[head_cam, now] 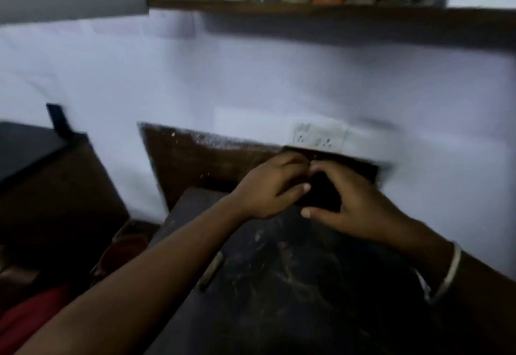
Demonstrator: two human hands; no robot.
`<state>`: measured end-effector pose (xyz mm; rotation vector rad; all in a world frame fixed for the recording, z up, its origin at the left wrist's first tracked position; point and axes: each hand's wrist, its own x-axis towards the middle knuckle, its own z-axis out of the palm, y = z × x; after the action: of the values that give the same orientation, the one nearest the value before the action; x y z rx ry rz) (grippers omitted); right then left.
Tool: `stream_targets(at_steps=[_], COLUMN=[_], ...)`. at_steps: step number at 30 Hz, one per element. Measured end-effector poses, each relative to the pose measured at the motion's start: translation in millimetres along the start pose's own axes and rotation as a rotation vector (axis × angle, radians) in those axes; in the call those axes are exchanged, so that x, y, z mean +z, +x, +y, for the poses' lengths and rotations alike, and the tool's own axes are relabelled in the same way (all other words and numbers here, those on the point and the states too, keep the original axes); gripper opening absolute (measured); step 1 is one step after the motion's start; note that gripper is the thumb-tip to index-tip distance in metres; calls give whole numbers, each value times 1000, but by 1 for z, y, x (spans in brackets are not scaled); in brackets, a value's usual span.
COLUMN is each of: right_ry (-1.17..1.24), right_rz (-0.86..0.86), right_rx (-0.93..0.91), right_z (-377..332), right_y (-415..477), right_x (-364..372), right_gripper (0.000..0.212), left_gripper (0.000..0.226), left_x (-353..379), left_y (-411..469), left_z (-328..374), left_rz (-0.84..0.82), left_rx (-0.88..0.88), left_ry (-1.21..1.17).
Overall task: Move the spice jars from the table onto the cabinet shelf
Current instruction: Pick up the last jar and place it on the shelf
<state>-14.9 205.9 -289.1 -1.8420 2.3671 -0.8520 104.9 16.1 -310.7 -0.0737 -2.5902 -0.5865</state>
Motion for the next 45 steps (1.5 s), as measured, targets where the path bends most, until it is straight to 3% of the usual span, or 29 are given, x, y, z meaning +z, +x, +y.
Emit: stream_targets(at_steps=[3,7,10,14,24,29,32,36,39,43,45], right_ry=[29,72,93,93,126,59,89,434,761,1274,1377], right_rz=[-285,-513,-647,-721,-652,-547,-520,-438,-227,10,79], right_rx=[57,34,-3,-21,138,181,194,214,318,335,295], right_z=[-12,-38,-57,-69,-50,-28,-14,-13,-18,-27,-32], right_y=[-30,-53,-63,-76,-85,-80,-79,-77,-77,-81,-83], right_x=[75,136,156,168,170,175,172,148,124,94,84], right_gripper=[86,81,79,79,66,63,95,106,107,83,90], left_gripper=[31,52,71,83,93,45,26,43,49,49,47], left_x=[26,47,65,91,109,111,88,40,13,11,25], left_y=[-88,-168,-201,-225,-224,-205,-175,-130,-102,-91,-92], left_z=[-43,-85,-97,-99,-76,-48,-26,7,31,65,84], left_rz=[-128,-328,-375,-377,-398,-245,-254,-307,-136,120,191], left_rx=[-430,-979,-1194,-1308,-1165,-1125,-1026,-802,-677,-641,-625], left_ry=[9,83,67,-60,-113,-368,-673,-747,-769,-916,-1008])
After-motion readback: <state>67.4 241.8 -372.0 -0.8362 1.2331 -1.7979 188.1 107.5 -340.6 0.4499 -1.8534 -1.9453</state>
